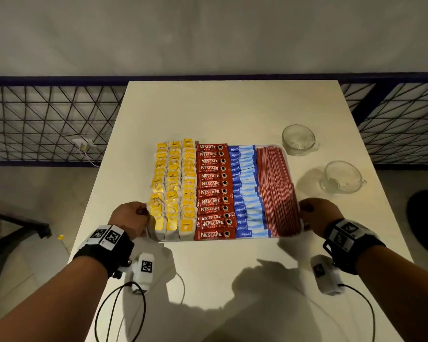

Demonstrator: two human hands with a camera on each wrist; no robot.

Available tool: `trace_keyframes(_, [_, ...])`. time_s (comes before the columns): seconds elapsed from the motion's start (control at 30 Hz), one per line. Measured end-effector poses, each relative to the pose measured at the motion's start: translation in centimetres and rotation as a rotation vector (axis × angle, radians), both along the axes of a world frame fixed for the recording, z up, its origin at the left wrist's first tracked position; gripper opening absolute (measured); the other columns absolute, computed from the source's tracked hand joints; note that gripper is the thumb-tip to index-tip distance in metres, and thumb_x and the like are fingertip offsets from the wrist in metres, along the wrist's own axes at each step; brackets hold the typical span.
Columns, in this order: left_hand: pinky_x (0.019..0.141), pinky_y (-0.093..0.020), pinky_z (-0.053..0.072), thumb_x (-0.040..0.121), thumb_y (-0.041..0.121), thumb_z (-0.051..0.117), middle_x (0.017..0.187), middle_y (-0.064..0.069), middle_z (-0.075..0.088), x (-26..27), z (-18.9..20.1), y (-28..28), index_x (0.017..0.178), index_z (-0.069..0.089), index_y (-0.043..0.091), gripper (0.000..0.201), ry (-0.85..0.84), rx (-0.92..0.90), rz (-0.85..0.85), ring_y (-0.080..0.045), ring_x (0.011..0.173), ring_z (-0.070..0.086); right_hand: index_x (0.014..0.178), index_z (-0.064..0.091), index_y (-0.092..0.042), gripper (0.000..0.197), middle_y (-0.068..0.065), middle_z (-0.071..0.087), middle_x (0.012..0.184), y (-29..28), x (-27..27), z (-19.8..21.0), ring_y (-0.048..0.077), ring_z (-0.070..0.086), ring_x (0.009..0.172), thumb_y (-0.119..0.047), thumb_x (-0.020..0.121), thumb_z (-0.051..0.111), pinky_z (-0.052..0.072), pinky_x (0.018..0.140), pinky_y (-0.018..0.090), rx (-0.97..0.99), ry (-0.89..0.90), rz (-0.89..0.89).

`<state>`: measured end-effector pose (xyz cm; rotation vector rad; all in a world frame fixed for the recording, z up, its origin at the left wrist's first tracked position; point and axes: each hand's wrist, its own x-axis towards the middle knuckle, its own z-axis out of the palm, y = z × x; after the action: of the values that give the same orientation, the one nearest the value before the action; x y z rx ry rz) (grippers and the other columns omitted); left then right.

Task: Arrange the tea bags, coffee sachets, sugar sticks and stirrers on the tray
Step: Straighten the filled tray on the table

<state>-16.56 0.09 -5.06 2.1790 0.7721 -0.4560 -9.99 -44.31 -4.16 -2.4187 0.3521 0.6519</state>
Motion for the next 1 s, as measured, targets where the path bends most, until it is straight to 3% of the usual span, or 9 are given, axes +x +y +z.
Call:
trace_keyframes(0.23, [0.070, -0.047, 0.060, 0.084, -0.003, 0.055, 0.080, -0.017, 0.070, 4.2, 0.5, 0.0, 0.075, 0.069, 0.018, 0.027, -0.007, 0.007, -0.013, -0.035, 0.073, 0.069, 0.079, 0.071, -0.019, 0.019, 0.001, 0.069, 0.069, 0.9, 3.4, 0.0, 0.020, 0.066, 0.069, -0.012, 0.085, 0.054, 0.053, 0.071, 0.031, -0.072, -0.027, 0.064])
trace_keyframes(0.53, [0.074, -0.051, 0.059, 0.084, -0.002, 0.053, 0.083, -0.019, 0.071, 5.9, -0.3, 0.8, 0.072, 0.067, 0.022, 0.030, 0.023, -0.001, -0.008, -0.036, 0.073, 0.070, 0.082, 0.072, -0.017, 0.019, 0.003, 0.070, 0.073, 1.5, 5.3, 0.0, 0.022, 0.065, 0.074, -0.012, 0.085, 0.054, 0.055, 0.075, 0.036, -0.112, -0.021, 0.089])
trace_keyframes(0.73, [0.073, -0.052, 0.059, 0.085, -0.002, 0.054, 0.086, -0.017, 0.071, 5.8, 0.0, 0.6, 0.089, 0.071, 0.015, 0.025, 0.026, -0.058, 0.060, -0.036, 0.075, 0.071, 0.083, 0.072, -0.018, 0.018, 0.003, 0.070, 0.075, 1.5, 5.2, 0.1, 0.022, 0.065, 0.075, -0.013, 0.085, 0.055, 0.055, 0.077, 0.038, -0.121, -0.026, 0.098])
trace_keyframes(1.0, [0.073, -0.047, 0.060, 0.088, 0.002, 0.058, 0.082, -0.014, 0.070, 5.6, 0.2, 0.3, 0.090, 0.069, 0.017, 0.019, 0.032, -0.066, 0.079, -0.034, 0.072, 0.070, 0.083, 0.071, -0.023, 0.018, 0.002, 0.070, 0.076, 1.5, 5.0, 0.0, 0.020, 0.066, 0.074, -0.014, 0.086, 0.055, 0.054, 0.075, 0.033, -0.127, -0.024, 0.090])
